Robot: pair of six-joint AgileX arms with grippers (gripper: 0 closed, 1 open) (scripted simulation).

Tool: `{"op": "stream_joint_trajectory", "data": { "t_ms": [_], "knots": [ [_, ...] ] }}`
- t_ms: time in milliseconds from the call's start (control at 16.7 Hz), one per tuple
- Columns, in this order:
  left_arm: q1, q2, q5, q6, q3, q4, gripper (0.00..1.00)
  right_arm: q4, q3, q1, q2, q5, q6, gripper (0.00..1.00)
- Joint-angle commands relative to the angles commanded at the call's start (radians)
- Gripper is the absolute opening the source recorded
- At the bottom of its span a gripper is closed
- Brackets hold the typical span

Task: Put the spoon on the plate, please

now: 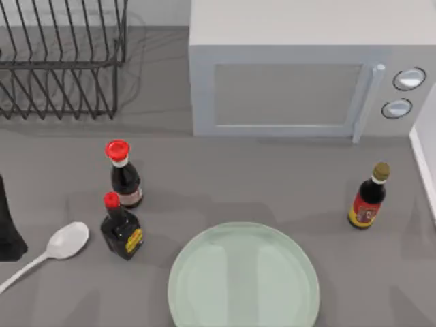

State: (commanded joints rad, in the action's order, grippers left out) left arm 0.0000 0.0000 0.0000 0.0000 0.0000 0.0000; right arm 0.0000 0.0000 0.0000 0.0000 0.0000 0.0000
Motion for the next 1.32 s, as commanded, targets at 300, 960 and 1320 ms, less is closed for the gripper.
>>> {"op": "stream_joint_trajectory", "data": {
  "t_ms": [300, 960, 1320],
  "knots": [
    [0.002, 0.066, -0.001, 0.052, 0.054, -0.061, 1.00, 0.000, 0.000, 0.000, 0.000, 0.000, 0.000, 1.00],
    [0.010, 0.926, 0.003, 0.559, 0.565, -0.685, 1.00, 0.000, 0.000, 0.000, 0.000, 0.000, 0.000, 1.00],
    [0.018, 1.307, -0.001, 0.800, 0.817, -0.972, 1.00, 0.000, 0.000, 0.000, 0.000, 0.000, 0.000, 1.00]
  ]
}}
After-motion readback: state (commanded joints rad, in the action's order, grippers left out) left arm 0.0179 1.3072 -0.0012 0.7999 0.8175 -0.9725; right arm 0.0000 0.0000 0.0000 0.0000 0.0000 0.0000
